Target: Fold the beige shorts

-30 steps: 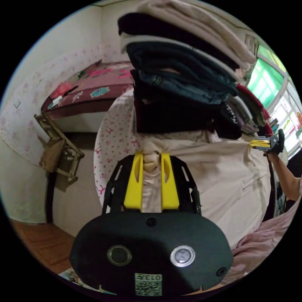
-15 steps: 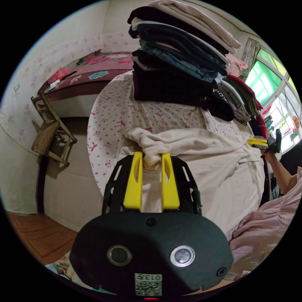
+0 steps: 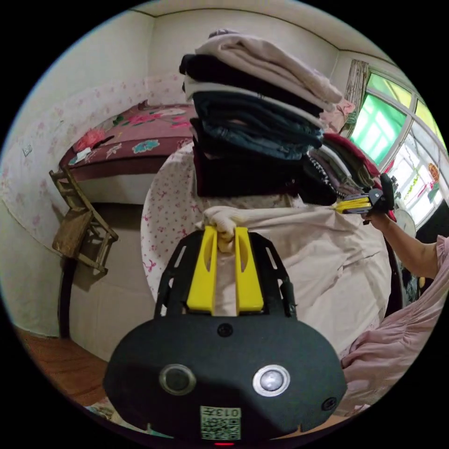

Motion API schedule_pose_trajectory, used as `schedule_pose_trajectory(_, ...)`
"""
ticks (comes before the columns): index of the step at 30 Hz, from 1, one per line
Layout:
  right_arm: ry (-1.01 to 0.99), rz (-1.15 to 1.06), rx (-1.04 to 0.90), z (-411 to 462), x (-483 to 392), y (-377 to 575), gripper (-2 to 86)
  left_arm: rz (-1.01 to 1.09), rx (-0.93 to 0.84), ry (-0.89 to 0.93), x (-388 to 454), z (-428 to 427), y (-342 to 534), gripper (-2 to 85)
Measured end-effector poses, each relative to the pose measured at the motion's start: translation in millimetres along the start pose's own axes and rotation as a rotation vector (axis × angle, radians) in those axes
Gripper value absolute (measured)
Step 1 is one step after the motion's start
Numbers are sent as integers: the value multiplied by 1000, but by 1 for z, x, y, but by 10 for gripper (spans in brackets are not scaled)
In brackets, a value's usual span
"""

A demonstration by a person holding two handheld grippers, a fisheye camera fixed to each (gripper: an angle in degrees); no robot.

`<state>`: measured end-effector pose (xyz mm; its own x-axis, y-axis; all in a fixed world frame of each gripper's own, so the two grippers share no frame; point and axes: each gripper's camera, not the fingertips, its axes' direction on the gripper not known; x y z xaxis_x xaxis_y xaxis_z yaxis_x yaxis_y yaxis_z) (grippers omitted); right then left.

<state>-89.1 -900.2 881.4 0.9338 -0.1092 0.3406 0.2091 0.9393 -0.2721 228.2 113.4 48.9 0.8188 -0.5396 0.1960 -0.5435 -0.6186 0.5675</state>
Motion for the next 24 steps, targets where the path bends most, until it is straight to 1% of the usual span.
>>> schedule_pose_trajectory(2,49,69,64,-16,32,4,6,-17,36,18,-2,1,-13,61)
schedule_pose_trajectory(4,92,97,72,-13,47,3,5,-48,25,3,-4,14,-27,61)
schedule_pose_trajectory(6,130,145,43,2,59,3,3,-135,-37,-10,-13,48,-42,62)
schedule_pose_trajectory(9,189,221,-62,37,70,14,1,-276,-154,-13,-25,94,-47,67)
schedule_pose_trajectory(10,210,249,-106,45,74,26,1,-298,-144,-9,-25,97,-47,68)
schedule_pose_trajectory(11,207,266,-110,43,75,41,1,-347,-129,22,-27,100,-48,71)
schedule_pose_trajectory(13,211,295,-37,18,74,72,1,-382,-112,69,-28,96,-50,74)
schedule_pose_trajectory(15,244,330,44,-16,70,115,1,-377,-42,19,-21,72,-49,73)
schedule_pose_trajectory(16,270,366,81,-39,67,152,1,-373,-28,-4,-19,66,-48,73)
schedule_pose_trajectory(17,283,389,89,-48,66,171,1,-348,0,-48,-12,55,-47,71)
schedule_pose_trajectory(18,308,443,81,-64,65,213,2,-292,14,-75,1,46,-49,67)
schedule_pose_trajectory(19,333,509,52,-76,65,259,3,-251,16,-78,9,44,-51,65)
schedule_pose_trajectory(20,351,583,19,-85,66,304,5,-156,3,-68,29,44,-57,62)
schedule_pose_trajectory(21,357,616,-2,-89,66,326,6,-50,-24,-48,54,49,-65,60)
schedule_pose_trajectory(22,377,683,-53,-93,66,368,8,6,-39,-36,68,53,-68,60)
schedule_pose_trajectory(24,413,771,-119,-98,65,422,16,182,-128,-7,127,80,-84,60)
